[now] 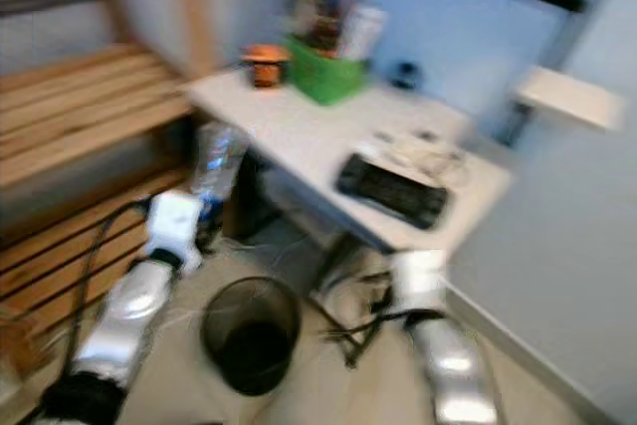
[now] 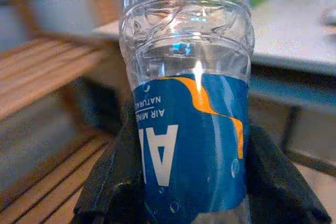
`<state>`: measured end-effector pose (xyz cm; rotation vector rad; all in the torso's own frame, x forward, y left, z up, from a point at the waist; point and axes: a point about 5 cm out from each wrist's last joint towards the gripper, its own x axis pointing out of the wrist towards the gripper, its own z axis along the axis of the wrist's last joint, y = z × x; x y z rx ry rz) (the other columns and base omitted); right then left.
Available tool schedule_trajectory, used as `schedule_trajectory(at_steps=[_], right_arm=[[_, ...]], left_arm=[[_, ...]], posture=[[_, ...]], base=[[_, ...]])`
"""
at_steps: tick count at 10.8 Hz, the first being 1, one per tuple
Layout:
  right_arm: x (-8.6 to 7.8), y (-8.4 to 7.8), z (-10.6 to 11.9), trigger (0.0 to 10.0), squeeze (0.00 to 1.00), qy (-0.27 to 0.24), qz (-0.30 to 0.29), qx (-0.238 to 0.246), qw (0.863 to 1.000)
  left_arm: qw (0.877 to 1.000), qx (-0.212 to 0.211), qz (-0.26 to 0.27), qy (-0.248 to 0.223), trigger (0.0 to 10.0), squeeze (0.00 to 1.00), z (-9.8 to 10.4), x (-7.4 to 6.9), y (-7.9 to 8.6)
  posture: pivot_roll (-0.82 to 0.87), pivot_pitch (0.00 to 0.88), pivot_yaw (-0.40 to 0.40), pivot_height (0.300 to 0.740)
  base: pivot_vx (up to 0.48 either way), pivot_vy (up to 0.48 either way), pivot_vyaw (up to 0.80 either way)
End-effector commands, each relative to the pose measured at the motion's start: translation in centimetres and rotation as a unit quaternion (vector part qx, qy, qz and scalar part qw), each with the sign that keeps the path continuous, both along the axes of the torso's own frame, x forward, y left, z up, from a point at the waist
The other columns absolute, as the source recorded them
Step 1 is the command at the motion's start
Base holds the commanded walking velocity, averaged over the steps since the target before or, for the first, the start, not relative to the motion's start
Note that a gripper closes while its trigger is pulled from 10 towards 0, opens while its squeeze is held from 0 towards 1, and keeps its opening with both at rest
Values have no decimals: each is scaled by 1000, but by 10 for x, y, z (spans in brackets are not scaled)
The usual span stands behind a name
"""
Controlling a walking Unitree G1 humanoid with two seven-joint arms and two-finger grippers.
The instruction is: Clean up the room
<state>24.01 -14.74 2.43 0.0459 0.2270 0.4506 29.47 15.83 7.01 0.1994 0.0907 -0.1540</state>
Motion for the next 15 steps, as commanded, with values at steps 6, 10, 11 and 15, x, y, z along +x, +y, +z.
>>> schedule_trajectory(at_steps=[6,10,11,15], right_arm=[[-7,-18,-14,10000,0,52,19,-51,997],[-9,-51,-3,10000,0,49,2,-82,995],[-18,-56,-3,10000,0,52,-7,-76,996],[-57,-54,5,10000,0,78,43,-85,992]], left_arm=[[988,74,41,129,10000,0,-56,-10,22],[990,98,34,98,10000,0,-59,-14,22],[989,100,27,105,10000,0,-67,-23,20],[973,202,-38,106,10000,0,-81,-32,20]], posture=[[-22,0,-109,740],[-54,30,-197,740],[-66,52,-225,740],[-146,135,-262,740]], base=[[0,0,371],[0,0,0],[0,0,0],[0,0,0]])
